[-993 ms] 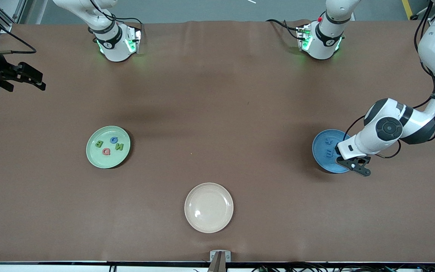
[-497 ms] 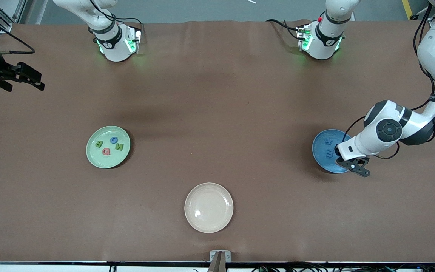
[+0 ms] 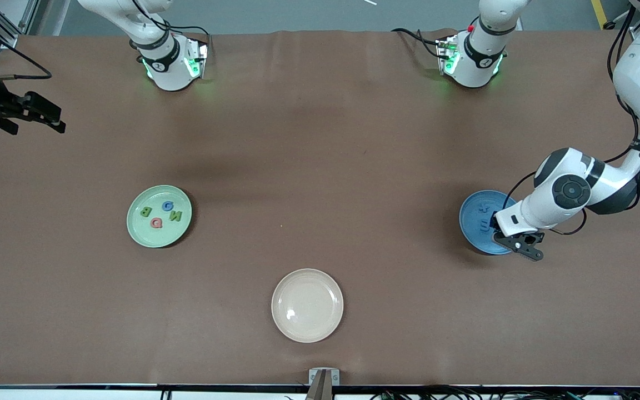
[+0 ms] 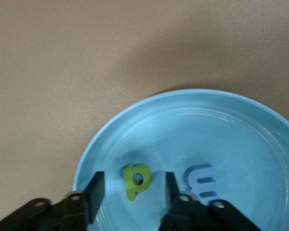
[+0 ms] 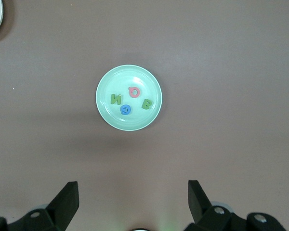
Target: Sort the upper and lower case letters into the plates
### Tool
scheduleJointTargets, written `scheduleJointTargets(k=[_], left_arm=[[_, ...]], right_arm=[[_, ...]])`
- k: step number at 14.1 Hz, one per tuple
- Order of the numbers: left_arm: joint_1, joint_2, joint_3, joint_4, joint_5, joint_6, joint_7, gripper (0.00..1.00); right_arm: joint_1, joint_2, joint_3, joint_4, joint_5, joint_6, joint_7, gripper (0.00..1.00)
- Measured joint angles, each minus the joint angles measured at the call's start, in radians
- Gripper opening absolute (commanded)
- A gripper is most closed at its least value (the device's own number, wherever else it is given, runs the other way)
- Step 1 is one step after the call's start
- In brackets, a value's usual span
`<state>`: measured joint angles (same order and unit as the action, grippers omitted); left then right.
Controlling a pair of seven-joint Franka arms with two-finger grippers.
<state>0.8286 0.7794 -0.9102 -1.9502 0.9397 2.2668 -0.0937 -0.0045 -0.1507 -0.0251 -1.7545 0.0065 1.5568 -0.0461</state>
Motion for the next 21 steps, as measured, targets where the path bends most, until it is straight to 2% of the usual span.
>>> scheduleJointTargets(k=[3, 7, 10, 12, 14, 16, 18, 21], left_arm=[[0.012, -0.018, -0.047, 0.016, -0.046, -0.032, -0.002, 1.0], [0.039, -0.122, -0.149, 0.067, -0.183, -0.151, -0.002, 1.0], [0.073, -0.168, -0.228, 0.144, -0.263, -0.292, -0.001, 1.0], [0.079, -0.193, -0.253, 0.205, -0.334, -0.347, 0.006, 1.0], [0.08, -0.239, -0.249, 0.232, -0.464, -0.359, 0.03, 1.0], [0.08, -0.299, -0.227, 0.244, -0.544, -0.363, 0.069, 1.0], [0.081, -0.365, -0.184, 0.249, -0.61, -0.373, 0.109, 1.0], [0.082, -0.475, -0.102, 0.262, -0.769, -0.407, 0.162, 1.0]], right_arm=[[0.0, 0.0, 0.0, 0.0, 0.0, 0.0, 0.0, 1.0], [0.0, 0.0, 0.0, -0.002, 0.0, 0.0, 0.0, 1.0], [0.0, 0.0, 0.0, -0.003, 0.0, 0.0, 0.0, 1.0], [0.0, 0.0, 0.0, -0.003, 0.0, 0.0, 0.0, 1.0], [0.0, 0.0, 0.0, -0.004, 0.0, 0.0, 0.0, 1.0], [0.0, 0.0, 0.0, -0.004, 0.0, 0.0, 0.0, 1.0], [0.0, 0.0, 0.0, -0.004, 0.0, 0.0, 0.0, 1.0], [0.0, 0.0, 0.0, -0.004, 0.0, 0.0, 0.0, 1.0]])
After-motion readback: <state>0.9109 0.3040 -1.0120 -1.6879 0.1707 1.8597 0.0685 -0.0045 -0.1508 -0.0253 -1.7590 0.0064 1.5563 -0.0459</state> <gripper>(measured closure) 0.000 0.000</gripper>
